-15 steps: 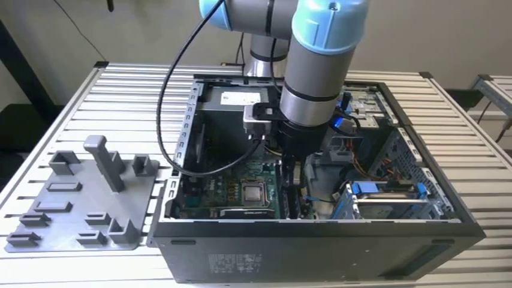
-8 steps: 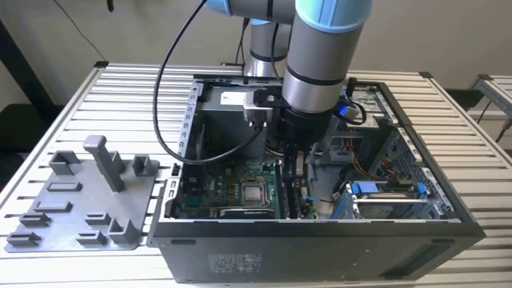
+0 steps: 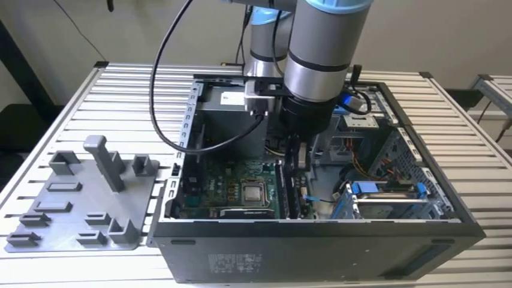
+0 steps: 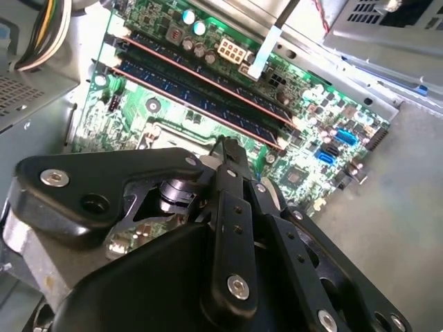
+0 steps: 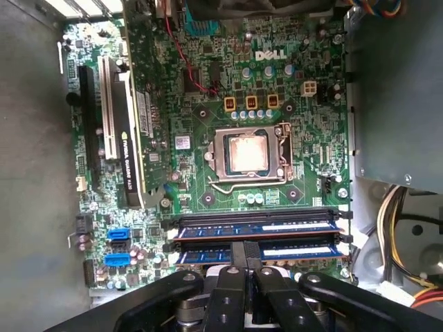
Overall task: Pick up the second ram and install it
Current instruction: 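Press down the second ram until it locks into place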
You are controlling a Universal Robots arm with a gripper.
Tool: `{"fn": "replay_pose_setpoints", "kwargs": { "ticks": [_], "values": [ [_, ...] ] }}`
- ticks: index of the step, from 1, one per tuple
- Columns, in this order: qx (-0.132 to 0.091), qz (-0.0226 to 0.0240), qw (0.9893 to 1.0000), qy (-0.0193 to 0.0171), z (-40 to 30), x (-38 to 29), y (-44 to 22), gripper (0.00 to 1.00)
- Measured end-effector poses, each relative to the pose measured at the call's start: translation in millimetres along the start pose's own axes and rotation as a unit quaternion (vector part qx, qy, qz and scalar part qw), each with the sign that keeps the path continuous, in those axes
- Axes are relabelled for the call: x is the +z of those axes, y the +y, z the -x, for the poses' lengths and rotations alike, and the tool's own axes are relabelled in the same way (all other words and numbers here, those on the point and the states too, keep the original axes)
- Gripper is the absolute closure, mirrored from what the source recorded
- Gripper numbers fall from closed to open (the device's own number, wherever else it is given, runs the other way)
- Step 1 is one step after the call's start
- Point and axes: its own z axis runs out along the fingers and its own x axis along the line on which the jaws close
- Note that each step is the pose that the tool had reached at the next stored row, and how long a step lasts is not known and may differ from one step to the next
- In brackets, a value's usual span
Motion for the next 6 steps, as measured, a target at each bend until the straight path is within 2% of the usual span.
{"fn": "replay_pose_setpoints", "kwargs": {
  "ticks": [6],
  "values": [
    [0.000, 0.0000, 1.0000, -0.0001, 0.0, -0.2, 0.0, 0.89]
  ]
}}
